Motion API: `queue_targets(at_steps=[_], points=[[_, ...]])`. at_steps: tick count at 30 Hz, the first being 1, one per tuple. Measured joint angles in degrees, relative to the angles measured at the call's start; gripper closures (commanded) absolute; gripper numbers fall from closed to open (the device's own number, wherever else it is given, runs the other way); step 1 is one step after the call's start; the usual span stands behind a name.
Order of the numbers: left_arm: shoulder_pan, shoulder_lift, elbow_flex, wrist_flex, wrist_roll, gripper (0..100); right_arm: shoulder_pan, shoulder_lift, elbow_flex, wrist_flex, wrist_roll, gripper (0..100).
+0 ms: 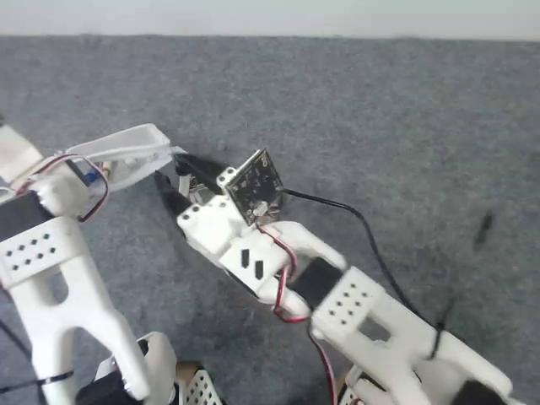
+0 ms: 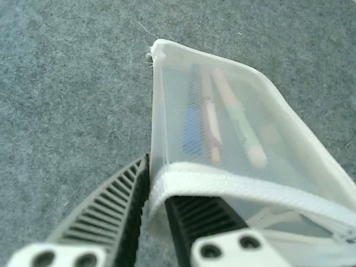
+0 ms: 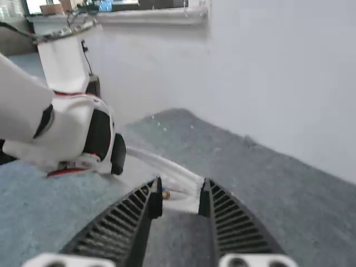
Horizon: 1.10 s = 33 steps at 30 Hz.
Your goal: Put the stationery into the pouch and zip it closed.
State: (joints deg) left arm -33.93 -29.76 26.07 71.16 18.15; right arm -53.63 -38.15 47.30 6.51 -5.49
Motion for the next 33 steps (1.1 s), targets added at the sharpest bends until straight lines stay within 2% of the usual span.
queue_targets(at_steps=[5,10,15,23,33], points=[[0.0,0.0,0.0,-0.2,0.0,99,1.2,-8.1,0.0,18.3,-0.2,89.7],[0.0,0.0,0.0,-0.4,0.0,99,2.0,-11.8,0.0,30.0,-0.2,89.7],[0.0,0.0,0.0,-0.4,0.0,99,2.0,-10.1,0.0,34.7,-0.2,89.7],[0.0,0.0,0.0,-0.4,0.0,99,2.0,6.5,-1.4,38.3,-0.2,89.3],[0.0,0.0,0.0,-0.4,0.0,99,2.0,24.3,-10.2,47.2,4.0,89.6]])
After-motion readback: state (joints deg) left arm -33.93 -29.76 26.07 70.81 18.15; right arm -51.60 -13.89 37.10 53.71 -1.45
